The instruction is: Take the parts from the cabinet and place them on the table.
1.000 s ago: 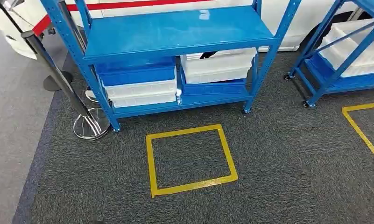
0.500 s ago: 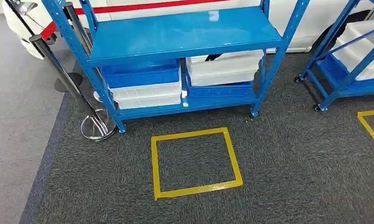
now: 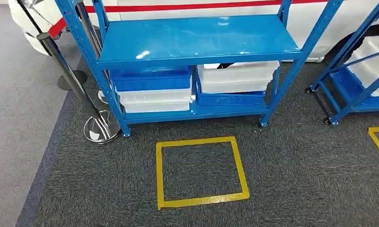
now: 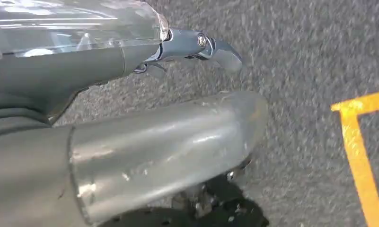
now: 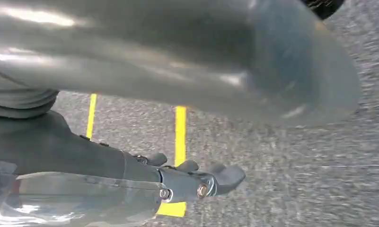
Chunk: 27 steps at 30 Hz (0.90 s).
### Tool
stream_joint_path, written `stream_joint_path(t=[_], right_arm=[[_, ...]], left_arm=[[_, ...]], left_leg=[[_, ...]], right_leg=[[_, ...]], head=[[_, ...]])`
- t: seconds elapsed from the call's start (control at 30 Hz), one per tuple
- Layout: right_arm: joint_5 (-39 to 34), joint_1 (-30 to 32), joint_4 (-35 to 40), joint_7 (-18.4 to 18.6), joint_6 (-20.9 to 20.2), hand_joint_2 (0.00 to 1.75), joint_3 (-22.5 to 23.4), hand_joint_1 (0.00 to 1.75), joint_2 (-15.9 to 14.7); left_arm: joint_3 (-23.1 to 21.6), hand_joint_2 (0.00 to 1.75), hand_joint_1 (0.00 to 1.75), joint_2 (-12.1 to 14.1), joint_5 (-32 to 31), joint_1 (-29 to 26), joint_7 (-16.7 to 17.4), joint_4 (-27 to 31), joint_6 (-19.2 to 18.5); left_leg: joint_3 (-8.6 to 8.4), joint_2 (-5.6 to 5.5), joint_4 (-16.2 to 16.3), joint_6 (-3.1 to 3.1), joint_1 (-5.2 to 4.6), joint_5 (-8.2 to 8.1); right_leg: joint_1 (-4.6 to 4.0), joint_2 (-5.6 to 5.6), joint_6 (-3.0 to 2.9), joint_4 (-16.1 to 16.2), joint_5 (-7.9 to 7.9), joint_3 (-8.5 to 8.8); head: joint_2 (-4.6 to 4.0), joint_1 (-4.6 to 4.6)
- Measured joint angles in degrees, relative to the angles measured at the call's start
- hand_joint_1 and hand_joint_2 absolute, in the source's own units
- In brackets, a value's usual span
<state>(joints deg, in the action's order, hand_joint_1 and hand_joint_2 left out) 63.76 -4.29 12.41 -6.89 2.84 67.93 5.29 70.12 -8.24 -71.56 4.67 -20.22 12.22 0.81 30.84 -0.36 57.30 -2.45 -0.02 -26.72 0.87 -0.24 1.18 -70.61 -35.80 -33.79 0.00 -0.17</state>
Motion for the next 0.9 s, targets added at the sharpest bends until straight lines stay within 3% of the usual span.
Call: stream_joint_path(t=[0.03, 0.07, 0.1, 0.13, 0.2, 0.23, 0.27, 0.3, 0.37, 0.4, 0.43, 0.47, 0.53, 0.57, 0.6, 0.63, 0.67, 0.73, 0.77, 0.83, 0.9], right_arm=[[0.0, 0.04, 0.0, 0.0, 0.0, 0.0, 0.0, 0.0, 0.0], [0.0, 0.11, 0.0, 0.02, 0.02, 0.0, 0.0, 0.0, 0.0], [0.0, 0.25, 0.0, 0.02, 0.02, 0.0, 0.0, 0.0, 0.0], [0.0, 0.39, 0.0, 0.04, 0.02, 0.0, 0.0, 0.0, -0.02], [0.0, 0.51, 0.0, 0.04, 0.04, 0.0, 0.0, 0.0, -0.04], [0.0, 0.77, 0.0, 0.07, 0.04, 0.0, 0.02, 0.0, -0.09], [0.0, 0.53, -0.02, 0.04, 0.04, 0.0, 0.07, 0.0, -0.07], [0.0, 0.31, 0.0, 0.07, 0.07, 0.0, 0.07, 0.0, -0.07], [0.0, 0.56, 0.0, 0.07, 0.13, 0.0, 0.09, 0.0, -0.07], [0.0, 0.57, -0.02, 0.07, 0.11, 0.0, 0.09, 0.0, 0.11], [0.0, 0.6, -0.02, 0.07, 0.11, 0.0, 0.09, 0.0, 0.13], [0.0, 0.59, -0.02, 0.07, 0.11, 0.0, 0.13, 0.0, 0.11], [0.0, 0.47, -0.02, 0.07, 0.11, 0.0, 0.28, 0.0, 0.11], [0.0, 0.47, -0.02, 0.07, 0.11, 0.0, 0.3, 0.0, 0.11], [0.0, 0.5, -0.02, 0.07, 0.11, 0.0, 0.33, 0.0, 0.11], [0.0, 0.51, -0.02, 0.07, 0.11, 0.0, 0.33, 0.0, 0.11], [0.0, 0.53, -0.02, 0.07, 0.11, 0.0, 0.33, 0.0, 0.11], [0.0, 0.71, -0.02, 0.07, 0.09, 0.0, 0.35, 0.0, 0.13], [0.0, 0.51, -0.11, 0.07, 0.02, 0.0, 0.37, 0.0, 0.17], [0.0, 0.28, -0.13, 0.07, 0.0, 0.0, 0.37, 0.0, 0.17], [0.0, 0.38, -0.13, 0.09, 0.04, 0.0, 0.37, 0.0, 0.13]], left_arm=[[0.0, 0.0, 0.0, 0.0, 0.0, 0.0, 0.0, 0.0, 0.0], [0.0, 0.0, 0.0, 0.0, 0.0, -0.07, 0.0, 0.02, -0.02], [0.0, 0.0, 0.0, 0.0, 0.0, -0.18, 0.0, 0.0, 0.0], [0.0, 0.0, 0.0, 0.0, 0.0, -0.22, 0.0, 0.0, 0.0], [0.0, 0.0, 0.0, -0.07, 0.0, -0.23, 0.0, 0.0, -0.02], [0.02, 0.0, 0.0, -0.13, 0.0, -0.4, 0.0, 0.0, -0.02], [0.02, 0.0, 0.0, -0.15, -0.02, -0.14, 0.0, 0.0, -0.02], [0.02, 0.0, 0.0, -0.15, 0.0, 0.0, 0.07, 0.0, -0.02], [0.02, 0.0, 0.0, -0.17, -0.02, -0.07, 0.07, 0.0, -0.02], [0.02, 0.0, 0.0, -0.04, 0.0, -0.08, 0.07, 0.02, 0.0], [0.02, 0.0, 0.0, -0.09, -0.02, 0.02, 0.02, 0.0, 0.0], [0.0, 0.0, 0.0, -0.22, -0.02, 0.08, 0.02, 0.0, -0.02], [0.02, 0.0, 0.0, -0.15, 0.0, 0.14, 0.02, 0.0, 0.0], [0.02, 0.0, 0.0, -0.13, 0.0, 0.05, 0.04, 0.0, 0.0], [0.02, 0.0, 0.0, -0.13, 0.0, -0.05, 0.04, 0.0, 0.0], [0.02, 0.0, 0.0, -0.13, 0.0, -0.13, 0.04, 0.0, 0.0], [0.02, 0.0, 0.0, -0.13, 0.0, -0.17, 0.04, 0.0, 0.0], [0.02, 0.0, 0.0, -0.13, 0.0, -0.41, 0.04, 0.0, 0.0], [0.04, 0.0, 0.0, -0.02, 0.0, -0.33, 0.04, 0.0, 0.0], [0.04, 0.0, 0.0, 0.0, 0.0, -0.3, 0.09, 0.0, 0.0], [0.04, 0.0, 0.0, -0.06, 0.0, -0.28, 0.09, -0.02, 0.0]], left_leg=[[-0.23, -0.06, 0.01, -0.06, -0.04, -0.3], [-0.61, -0.22, 0.02, 0.01, -0.07, -0.66], [-1.26, -0.37, 0.02, 0.09, -0.06, -1.11], [-2.03, -0.59, 0.02, 0.25, -0.05, -1.62], [-3.59, -0.72, 0.02, 0.66, -0.06, -2.7], [-3.69, -0.69, 0.09, 0.93, -0.05, -3.24], [-3.56, -0.9, 0.17, 1.31, -0.18, -3.48], [-3.4, -0.86, -0.03, 1.8, -0.18, -3.8], [-4.5, -0.85, 0.35, 2.44, -0.33, -3.44], [-4.32, -0.67, 1.11, 2.56, -0.2, -4.0], [-3.31, -0.41, 3.92, 2.75, -0.2, -4.08], [-1.0, -0.27, 7.95, 3.14, -0.06, -4.9], [4.75, -0.1, 16.31, 3.87, 0.43, -9.08], [6.56, -0.09, 18.16, 4.02, 0.5, -10.43], [7.41, -0.07, 17.78, 4.14, 0.59, -10.12], [7.17, -0.02, 15.37, 4.15, 0.61, -8.33], [6.16, 0.01, 11.39, 3.88, 0.61, -5.42], [4.0, 0.38, 2.3, 2.98, 0.45, 2.63], [4.38, 0.47, 2.0, 2.71, -0.02, 0.98], [4.16, 0.3, 1.58, 1.74, -0.14, 1.48], [2.5, 0.11, 0.77, 0.85, 0.33, 1.67]], right_leg=[[-0.02, 0.0, 0.04, -3.42, -1.49, -2.61], [-0.05, 0.01, 0.07, -5.26, -1.55, -4.56], [-0.04, 0.01, 0.03, -4.24, 0.19, -5.13], [-0.05, 0.01, -0.09, -0.94, 3.02, -4.49], [-0.12, 0.05, -0.65, 8.42, 9.77, -1.62], [-0.31, 0.33, -1.02, 10.54, 10.97, -1.29], [-0.64, 0.28, -1.19, 11.26, 8.99, -1.48], [-0.75, 0.29, -1.56, 11.17, 10.0, -1.36], [-0.56, 0.32, -2.25, 11.65, 9.67, -0.66], [-0.12, 0.26, -2.47, 12.13, 9.72, 0.25], [-0.01, 0.16, -2.85, 12.31, 9.45, 1.01], [0.0, 0.1, -3.19, 12.43, 9.19, 1.38], [-0.04, 0.15, -3.19, 12.43, 8.4, 2.01], [-0.04, 0.21, -3.12, 12.43, 7.99, 2.5], [-0.04, 0.22, -3.06, 12.42, 7.52, 3.13], [-0.04, 0.21, -2.96, 12.43, 7.04, 3.85], [-0.05, 0.19, -2.82, 12.43, 6.53, 4.6], [-0.07, 0.13, -2.48, 12.52, 5.56, 5.47], [-0.29, 0.3, -2.06, 12.16, 5.24, 5.78], [-0.23, 0.27, -1.13, 11.96, 5.14, 6.2], [-0.23, 0.24, -0.46, 11.5, 5.02, 6.47]], head=[[0.0, 0.02], [0.0, 0.04], [0.0, 0.02], [0.0, 0.06], [0.0, 0.06], [0.0, 0.2], [0.0, 0.06], [0.0, 0.04], [-0.02, 0.04], [0.0, 0.02], [0.0, -0.13], [0.0, -0.48], [-0.02, -0.44], [0.0, -0.51], [0.0, -0.46], [0.0, -0.48], [0.0, -0.46], [-0.02, -0.46], [0.0, -0.26], [0.0, -0.35], [0.0, -0.37]])
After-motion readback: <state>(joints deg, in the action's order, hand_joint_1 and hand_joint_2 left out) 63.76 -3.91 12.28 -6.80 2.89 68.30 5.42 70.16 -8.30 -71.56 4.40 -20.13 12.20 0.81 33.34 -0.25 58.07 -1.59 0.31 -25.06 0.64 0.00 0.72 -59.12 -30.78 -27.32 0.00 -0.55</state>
